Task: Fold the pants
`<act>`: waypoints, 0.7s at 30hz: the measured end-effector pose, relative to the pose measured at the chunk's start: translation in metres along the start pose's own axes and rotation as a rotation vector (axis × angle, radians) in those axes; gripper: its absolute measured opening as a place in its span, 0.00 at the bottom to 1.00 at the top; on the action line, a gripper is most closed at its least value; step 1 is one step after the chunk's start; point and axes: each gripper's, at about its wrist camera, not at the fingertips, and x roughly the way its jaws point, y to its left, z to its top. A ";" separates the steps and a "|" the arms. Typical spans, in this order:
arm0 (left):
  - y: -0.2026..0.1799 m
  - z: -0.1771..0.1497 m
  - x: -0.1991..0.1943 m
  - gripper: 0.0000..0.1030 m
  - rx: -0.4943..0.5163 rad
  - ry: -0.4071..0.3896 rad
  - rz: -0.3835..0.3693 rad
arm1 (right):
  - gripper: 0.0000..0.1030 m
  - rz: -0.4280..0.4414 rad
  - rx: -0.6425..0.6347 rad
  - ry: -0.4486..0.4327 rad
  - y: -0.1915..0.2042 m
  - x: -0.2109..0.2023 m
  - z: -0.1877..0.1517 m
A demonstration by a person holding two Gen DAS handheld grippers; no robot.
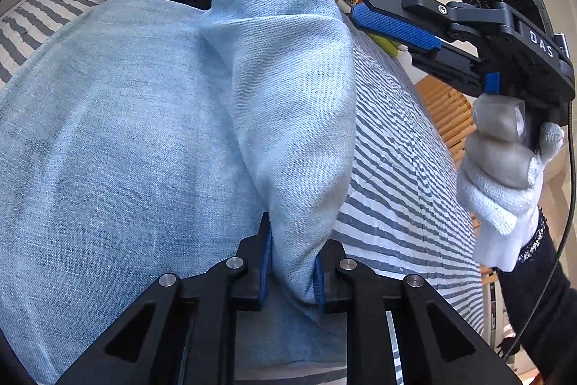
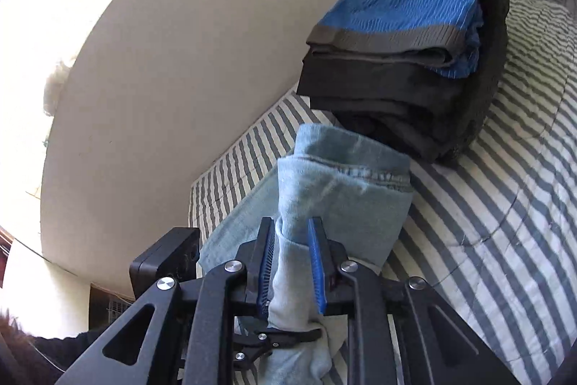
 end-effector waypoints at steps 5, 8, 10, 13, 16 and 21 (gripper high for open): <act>0.001 0.002 0.000 0.19 0.006 0.003 0.004 | 0.19 -0.092 -0.098 -0.034 0.004 -0.006 0.016; 0.002 0.003 0.000 0.19 0.005 0.003 0.001 | 0.32 -0.140 -0.132 -0.011 0.017 0.000 0.022; 0.003 0.004 -0.001 0.20 0.008 0.003 -0.001 | 0.32 -0.144 -0.119 0.024 0.014 0.009 0.015; 0.004 0.005 -0.003 0.20 0.011 0.000 -0.007 | 0.08 -0.215 -0.115 0.023 0.014 0.023 0.014; 0.005 0.005 -0.005 0.19 0.014 -0.007 -0.015 | 0.05 -0.245 -0.123 -0.011 0.021 0.020 0.019; 0.003 0.008 -0.010 0.18 0.010 -0.011 -0.020 | 0.01 -0.257 -0.052 -0.089 0.014 0.009 0.034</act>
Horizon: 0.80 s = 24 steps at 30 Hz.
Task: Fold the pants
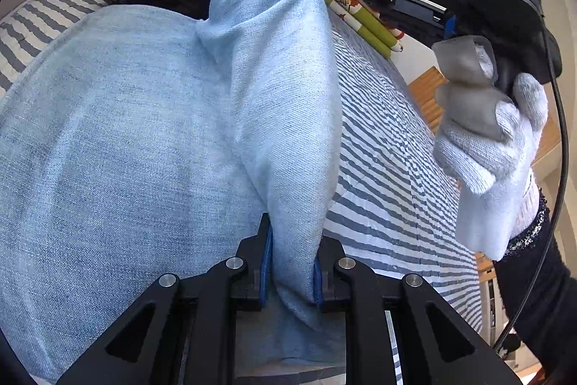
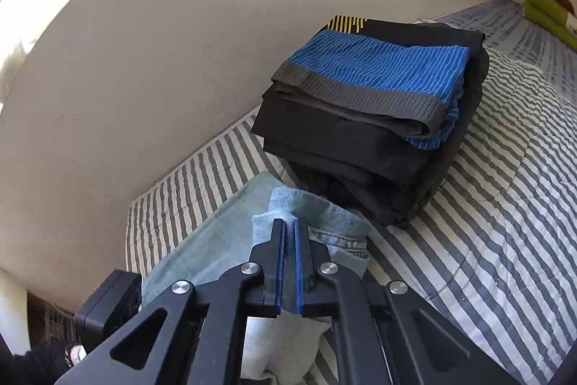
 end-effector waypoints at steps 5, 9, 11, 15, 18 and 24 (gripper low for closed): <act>-0.007 0.005 -0.010 0.17 0.018 -0.005 -0.007 | 0.00 -0.016 0.031 -0.027 -0.007 -0.005 0.006; -0.014 0.008 -0.034 0.17 0.063 -0.060 -0.048 | 0.00 0.036 0.006 -0.112 0.012 -0.039 0.005; -0.003 0.010 -0.024 0.16 0.012 -0.031 -0.038 | 0.01 0.014 -0.051 -0.145 0.016 -0.047 0.001; -0.004 0.005 0.003 0.16 0.019 0.026 0.006 | 0.05 -0.097 0.018 -0.027 -0.018 -0.023 0.000; -0.009 0.009 0.004 0.16 0.037 0.024 0.025 | 0.07 -0.082 -0.054 -0.003 -0.015 -0.026 -0.002; -0.013 0.013 0.010 0.16 0.056 0.025 0.050 | 0.14 -0.118 -0.199 0.035 0.003 -0.025 -0.008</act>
